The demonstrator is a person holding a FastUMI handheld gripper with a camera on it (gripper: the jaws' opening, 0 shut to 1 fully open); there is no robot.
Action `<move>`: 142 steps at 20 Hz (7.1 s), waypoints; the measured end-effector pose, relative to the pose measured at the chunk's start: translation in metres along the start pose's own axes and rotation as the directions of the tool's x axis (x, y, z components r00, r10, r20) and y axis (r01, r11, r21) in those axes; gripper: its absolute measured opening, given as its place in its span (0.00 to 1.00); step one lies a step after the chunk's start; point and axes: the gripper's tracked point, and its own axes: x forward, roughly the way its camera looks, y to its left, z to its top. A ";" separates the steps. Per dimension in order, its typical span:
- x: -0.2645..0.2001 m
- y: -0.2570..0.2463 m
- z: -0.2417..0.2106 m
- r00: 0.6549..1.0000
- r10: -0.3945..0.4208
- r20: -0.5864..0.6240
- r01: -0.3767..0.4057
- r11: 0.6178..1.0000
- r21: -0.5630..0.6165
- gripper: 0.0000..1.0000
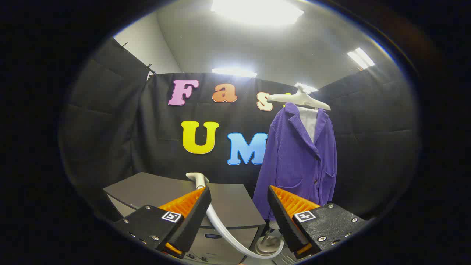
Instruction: Iron the clothes twice with a garment steamer, once on the left side and once on the right side.
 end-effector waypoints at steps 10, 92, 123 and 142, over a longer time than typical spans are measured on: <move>-0.006 -0.006 -0.003 0.999 0.036 -0.015 -0.036 0.999 0.024 0.95; 0.272 0.158 -0.144 0.553 0.257 -0.792 -0.171 0.966 0.194 0.89; 0.121 0.042 -0.028 0.942 0.108 -0.317 -0.133 0.990 -0.056 0.37; 0.044 -0.141 0.008 0.990 0.005 -0.141 -0.026 0.989 -0.147 0.37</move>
